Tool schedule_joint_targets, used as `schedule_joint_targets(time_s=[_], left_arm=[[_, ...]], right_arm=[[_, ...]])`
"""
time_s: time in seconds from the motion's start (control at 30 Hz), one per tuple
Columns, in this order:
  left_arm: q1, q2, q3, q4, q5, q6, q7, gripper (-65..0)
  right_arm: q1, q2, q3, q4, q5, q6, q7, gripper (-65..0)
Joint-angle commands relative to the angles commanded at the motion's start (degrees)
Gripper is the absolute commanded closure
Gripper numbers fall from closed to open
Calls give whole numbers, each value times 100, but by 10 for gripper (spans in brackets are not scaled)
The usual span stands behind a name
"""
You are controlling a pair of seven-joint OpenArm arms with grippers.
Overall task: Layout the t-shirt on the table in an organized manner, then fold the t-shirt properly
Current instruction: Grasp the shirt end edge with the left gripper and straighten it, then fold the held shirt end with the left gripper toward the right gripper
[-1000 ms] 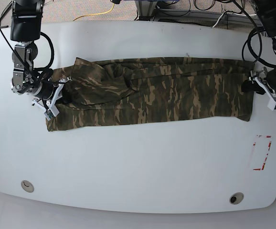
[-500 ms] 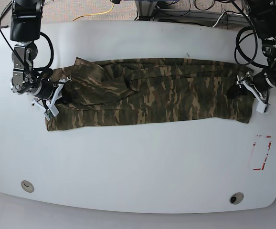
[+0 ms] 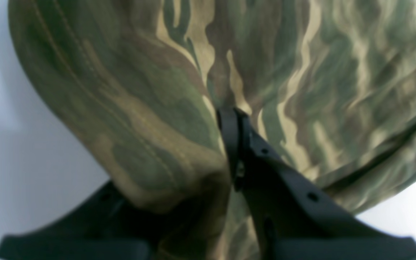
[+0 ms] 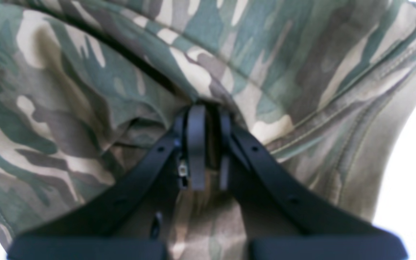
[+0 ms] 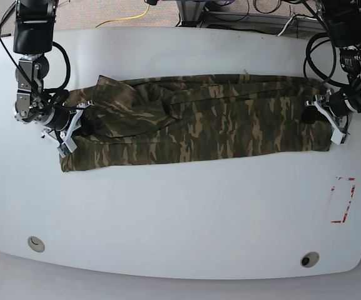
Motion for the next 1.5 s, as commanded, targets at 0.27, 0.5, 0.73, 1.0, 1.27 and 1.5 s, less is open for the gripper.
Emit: schedule_joint_targets(time_s=[0.27, 0.5, 0.73, 1.0, 1.27, 1.5], left_arm=[[53, 53, -44, 1749, 0, 0, 914, -78], [-185, 571, 193, 2523, 9, 0, 1451, -81], [-378, 1178, 888, 2514, 44, 0, 1662, -81], [-563, 2048, 1600, 2488, 53, 0, 1670, -81], [-589, 2822, 2233, 2277, 703, 0, 1530, -82], [-703, 2971, 2602, 1846, 879, 0, 1240, -82]], right_arm=[[-9, 0, 0, 0, 0, 0, 0, -46], [0, 0, -18, 0, 0, 0, -9, -46], [9, 0, -35, 0, 0, 0, -9, -46], [9, -53, -35, 0, 0, 0, -9, -46], [18, -114, -35, 0, -9, 0, -9, -46], [18, -114, -35, 0, -9, 0, -9, -46]])
